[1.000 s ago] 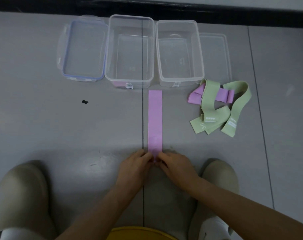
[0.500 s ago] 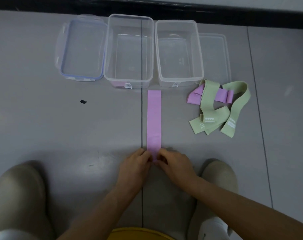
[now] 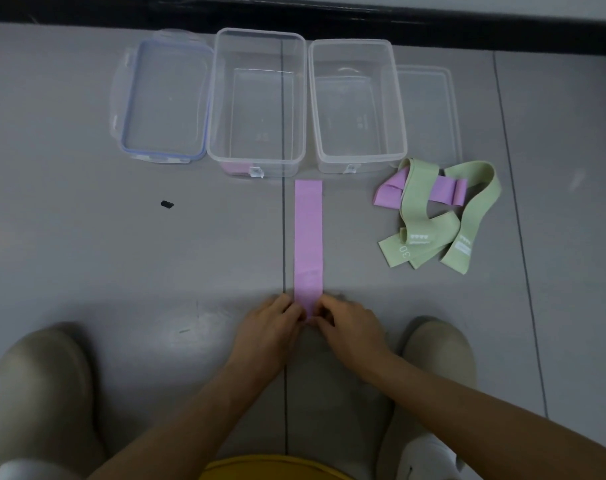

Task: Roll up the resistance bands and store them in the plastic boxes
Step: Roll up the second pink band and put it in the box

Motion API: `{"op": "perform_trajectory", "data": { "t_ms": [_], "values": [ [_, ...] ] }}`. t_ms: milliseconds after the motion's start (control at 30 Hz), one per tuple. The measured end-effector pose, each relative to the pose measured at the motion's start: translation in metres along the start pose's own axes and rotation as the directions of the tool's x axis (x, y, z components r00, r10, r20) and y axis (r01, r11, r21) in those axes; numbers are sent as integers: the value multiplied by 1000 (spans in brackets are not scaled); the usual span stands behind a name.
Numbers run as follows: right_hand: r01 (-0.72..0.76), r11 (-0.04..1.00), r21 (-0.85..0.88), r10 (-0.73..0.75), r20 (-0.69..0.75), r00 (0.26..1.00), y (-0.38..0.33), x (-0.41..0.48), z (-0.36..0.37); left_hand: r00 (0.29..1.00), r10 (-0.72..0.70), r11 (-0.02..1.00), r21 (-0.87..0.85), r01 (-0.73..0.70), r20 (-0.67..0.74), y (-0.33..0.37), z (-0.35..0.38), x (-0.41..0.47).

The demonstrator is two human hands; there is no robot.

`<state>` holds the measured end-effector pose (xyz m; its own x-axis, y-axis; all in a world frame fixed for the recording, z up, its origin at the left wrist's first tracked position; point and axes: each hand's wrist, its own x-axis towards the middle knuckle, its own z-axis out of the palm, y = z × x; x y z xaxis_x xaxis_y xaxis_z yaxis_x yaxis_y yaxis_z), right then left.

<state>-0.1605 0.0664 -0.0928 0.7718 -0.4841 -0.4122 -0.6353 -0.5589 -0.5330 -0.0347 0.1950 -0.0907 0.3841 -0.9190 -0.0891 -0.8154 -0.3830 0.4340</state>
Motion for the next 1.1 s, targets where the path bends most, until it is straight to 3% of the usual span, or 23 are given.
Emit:
{"op": "perform_trajectory", "data": {
  "t_ms": [167, 367, 733, 933, 1100],
  "values": [
    [170, 978, -116, -174, -20, 985, 0, 1, -3, 995, -91, 992, -81, 94, 39, 1, -3, 5],
    [261, 919, -294, -281, -28, 959, 7, 3, -5, 987, -151, 983, -97, 155, 50, 1, -3, 9],
    [7, 999, 46, -8, 21, 1000, 4, 11, -5, 998, -67, 992, -110, 67, 1, -5, 3, 6],
    [1, 998, 61, 0, -15, 1000, 1, 8, -7, 1000, 10, 998, -62, -10, -6, -10, 4, 9],
    [155, 984, -83, -159, -51, 986, 2, 9, -10, 1000, -24, 998, -53, 23, -19, -5, 1, 14]
  ]
}}
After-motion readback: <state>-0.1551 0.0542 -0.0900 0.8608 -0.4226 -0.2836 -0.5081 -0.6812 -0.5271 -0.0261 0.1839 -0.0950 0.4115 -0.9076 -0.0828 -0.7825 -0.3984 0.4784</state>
